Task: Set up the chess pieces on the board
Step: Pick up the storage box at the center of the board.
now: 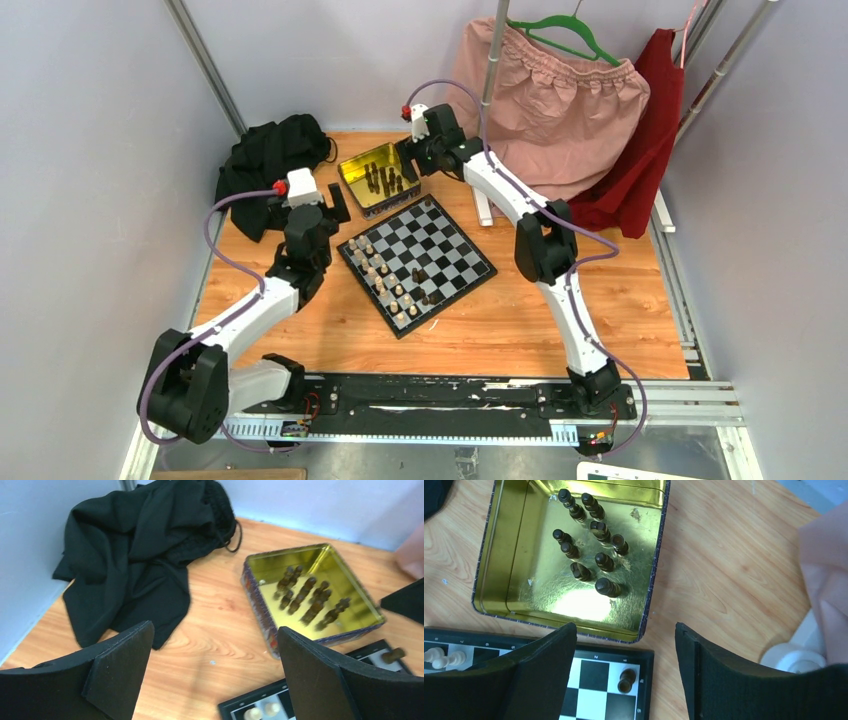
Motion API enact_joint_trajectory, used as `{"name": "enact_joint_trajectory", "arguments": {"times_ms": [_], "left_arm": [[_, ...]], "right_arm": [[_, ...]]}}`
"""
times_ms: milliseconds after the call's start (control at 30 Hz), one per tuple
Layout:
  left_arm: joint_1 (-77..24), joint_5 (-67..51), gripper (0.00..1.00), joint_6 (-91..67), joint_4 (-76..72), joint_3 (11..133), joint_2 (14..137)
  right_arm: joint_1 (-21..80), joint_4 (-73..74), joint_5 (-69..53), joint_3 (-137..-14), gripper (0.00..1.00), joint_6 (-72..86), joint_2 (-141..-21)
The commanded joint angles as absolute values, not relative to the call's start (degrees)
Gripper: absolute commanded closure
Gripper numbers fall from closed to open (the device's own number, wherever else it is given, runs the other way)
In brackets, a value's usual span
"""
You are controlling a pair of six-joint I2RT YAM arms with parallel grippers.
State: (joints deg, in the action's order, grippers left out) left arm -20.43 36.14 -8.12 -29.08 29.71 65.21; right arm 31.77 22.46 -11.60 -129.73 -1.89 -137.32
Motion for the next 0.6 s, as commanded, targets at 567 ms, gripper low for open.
{"name": "enact_joint_trajectory", "arguments": {"times_ms": [567], "left_arm": [[-19.25, 31.27, 0.08, -20.5, -20.54, 35.09, 70.56]], "right_arm": [[28.65, 25.46, -14.35, -142.98, 0.51, 1.74, -151.73]]}}
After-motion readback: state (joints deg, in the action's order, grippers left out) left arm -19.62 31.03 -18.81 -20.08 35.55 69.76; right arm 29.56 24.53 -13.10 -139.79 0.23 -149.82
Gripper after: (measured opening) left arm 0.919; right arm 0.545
